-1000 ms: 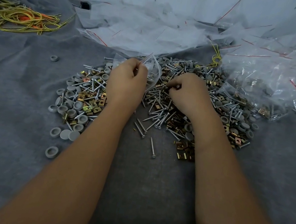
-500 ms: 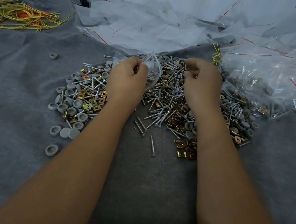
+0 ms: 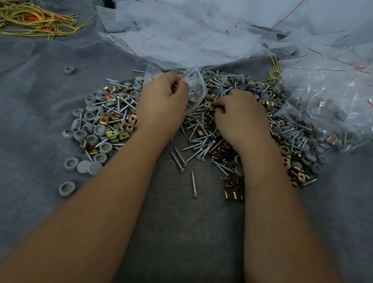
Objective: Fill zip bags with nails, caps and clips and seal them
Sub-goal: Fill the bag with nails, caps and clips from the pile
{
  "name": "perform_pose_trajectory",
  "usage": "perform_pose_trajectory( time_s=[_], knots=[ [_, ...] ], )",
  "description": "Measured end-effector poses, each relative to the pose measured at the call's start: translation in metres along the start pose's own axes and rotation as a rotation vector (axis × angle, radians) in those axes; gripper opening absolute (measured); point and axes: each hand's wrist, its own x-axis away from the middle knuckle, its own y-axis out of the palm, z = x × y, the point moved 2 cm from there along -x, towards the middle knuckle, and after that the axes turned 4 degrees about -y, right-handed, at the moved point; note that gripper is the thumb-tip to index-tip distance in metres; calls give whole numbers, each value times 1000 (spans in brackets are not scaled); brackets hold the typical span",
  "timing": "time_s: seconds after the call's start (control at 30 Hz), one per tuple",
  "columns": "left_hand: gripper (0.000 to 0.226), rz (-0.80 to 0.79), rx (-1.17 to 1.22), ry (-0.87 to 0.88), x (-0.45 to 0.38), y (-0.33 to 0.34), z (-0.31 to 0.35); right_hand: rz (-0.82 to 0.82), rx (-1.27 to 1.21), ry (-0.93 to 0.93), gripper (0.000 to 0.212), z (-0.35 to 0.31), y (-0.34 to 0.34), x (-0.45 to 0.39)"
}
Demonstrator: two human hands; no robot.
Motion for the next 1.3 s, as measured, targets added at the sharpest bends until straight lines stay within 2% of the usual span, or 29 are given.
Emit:
perform_pose_trajectory(
  time_s=[0.37,0.6,0.77,0.83,0.97,1.13,1.23,1.3],
  knots=[
    [24,-5,-11,-3,0,1,-1,58,-180,-5,25,-1,-5,2],
    [24,-1,-38,0,-1,1,-2,369,-662,88,13,-5,-18,6],
    [24,-16,-58,20,1,2,-1,473,-891,22,21,-15,-23,4],
    [25,-16,-31,33,1,2,0,452,-861,-40,16,-21,-21,5],
    [26,-7,30,36,1,1,0,385,-576,-105,15,-24,-12,3],
    [30,-22,108,32,3,-1,1,289,-617,-123,42,-18,-12,5],
    [29,-96,400,4,5,-2,9,217,-459,-169,23,-17,-10,3],
    [27,-64,610,-61,2,-6,13,254,-535,-111,9,-17,-10,2]
  ],
)
